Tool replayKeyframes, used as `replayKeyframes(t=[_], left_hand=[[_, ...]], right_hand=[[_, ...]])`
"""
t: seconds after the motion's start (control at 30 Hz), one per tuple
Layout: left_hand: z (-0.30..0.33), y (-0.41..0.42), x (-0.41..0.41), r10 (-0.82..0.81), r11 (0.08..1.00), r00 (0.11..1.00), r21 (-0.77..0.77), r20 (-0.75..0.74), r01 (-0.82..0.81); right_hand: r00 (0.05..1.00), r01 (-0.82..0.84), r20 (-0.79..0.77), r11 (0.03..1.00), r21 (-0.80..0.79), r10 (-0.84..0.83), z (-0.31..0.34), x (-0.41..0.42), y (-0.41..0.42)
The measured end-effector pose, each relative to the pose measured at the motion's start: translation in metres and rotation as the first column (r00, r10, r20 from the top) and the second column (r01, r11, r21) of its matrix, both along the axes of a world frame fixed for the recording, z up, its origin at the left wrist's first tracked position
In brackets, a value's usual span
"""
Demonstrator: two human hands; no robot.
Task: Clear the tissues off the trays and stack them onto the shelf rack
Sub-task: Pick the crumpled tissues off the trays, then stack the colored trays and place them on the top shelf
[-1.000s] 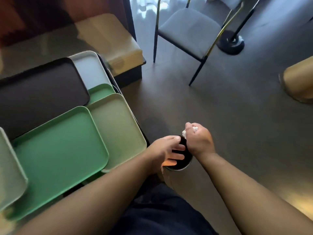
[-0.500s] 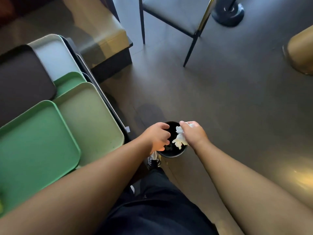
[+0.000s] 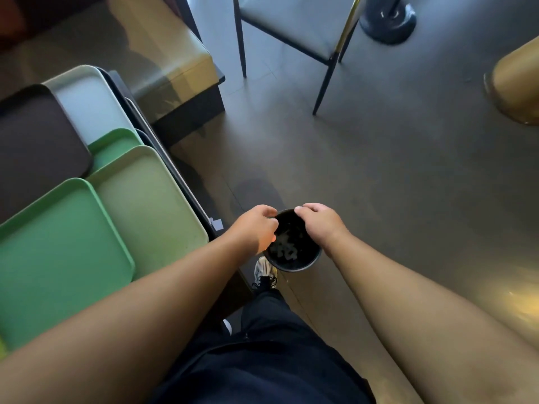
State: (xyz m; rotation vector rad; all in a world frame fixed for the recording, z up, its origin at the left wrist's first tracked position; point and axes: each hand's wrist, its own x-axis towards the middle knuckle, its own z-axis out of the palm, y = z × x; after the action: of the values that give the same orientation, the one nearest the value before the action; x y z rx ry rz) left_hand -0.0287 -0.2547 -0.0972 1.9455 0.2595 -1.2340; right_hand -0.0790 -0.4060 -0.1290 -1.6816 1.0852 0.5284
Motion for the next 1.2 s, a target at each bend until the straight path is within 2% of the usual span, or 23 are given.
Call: replayKeyframes(t=[0.13, 0.23, 0.37, 0.53, 0.67, 0.8, 0.93, 1.0, 1.07, 1.13, 1.2], left_hand=[[0.011, 0.002, 0.013, -0.034, 0.999, 0.988, 0.002, 0.151, 0.034], [0.034, 0.009, 0.022, 0.032, 0.999, 0.961, -0.043, 0.276, -0.022], [0.066, 0.033, 0.033, 0.192, 0.981, 0.874, -0.105, 0.446, -0.162], [0.087, 0.084, 0.040, 0.299, 0.953, 0.789, -0.128, 0.537, -0.274], [0.085, 0.124, 0.041, 0.295, 0.942, 0.776, -0.035, 0.557, -0.333], [0.071, 0.152, 0.036, 0.215, 0.951, 0.878, 0.114, 0.428, -0.289], [0.066, 0.163, 0.030, 0.136, 0.967, 0.931, 0.160, 0.338, -0.199], [0.065, 0.165, 0.030, 0.142, 0.968, 0.931, 0.148, 0.338, -0.201], [0.068, 0.167, 0.031, 0.168, 0.966, 0.915, 0.125, 0.368, -0.227], [0.074, 0.172, 0.034, 0.226, 0.955, 0.878, 0.082, 0.422, -0.285], [0.083, 0.181, 0.036, 0.283, 0.933, 0.819, 0.055, 0.499, -0.356]], right_hand=[[0.994, -0.039, 0.105, 0.999, -0.017, 0.041, 0.024, 0.019, 0.008], [0.976, -0.086, 0.197, 0.996, -0.030, 0.090, 0.049, 0.040, 0.024], [0.933, -0.180, 0.308, 0.982, -0.050, 0.187, 0.079, 0.071, 0.060], [0.857, -0.345, 0.384, 0.936, -0.071, 0.345, 0.105, 0.100, 0.118], [0.802, -0.509, 0.277, 0.848, -0.146, 0.529, 0.103, 0.113, 0.154], [0.714, -0.671, 0.009, 0.687, -0.280, 0.701, 0.090, 0.114, 0.177], [0.672, -0.704, -0.059, 0.612, -0.361, 0.738, 0.078, 0.112, 0.187], [0.687, -0.687, -0.053, 0.624, -0.372, 0.725, 0.078, 0.115, 0.186], [0.732, -0.626, 0.008, 0.677, -0.386, 0.681, 0.083, 0.118, 0.185], [0.779, -0.536, 0.110, 0.747, -0.392, 0.617, 0.095, 0.123, 0.182], [0.781, -0.482, 0.197, 0.772, -0.414, 0.593, 0.114, 0.129, 0.178]])
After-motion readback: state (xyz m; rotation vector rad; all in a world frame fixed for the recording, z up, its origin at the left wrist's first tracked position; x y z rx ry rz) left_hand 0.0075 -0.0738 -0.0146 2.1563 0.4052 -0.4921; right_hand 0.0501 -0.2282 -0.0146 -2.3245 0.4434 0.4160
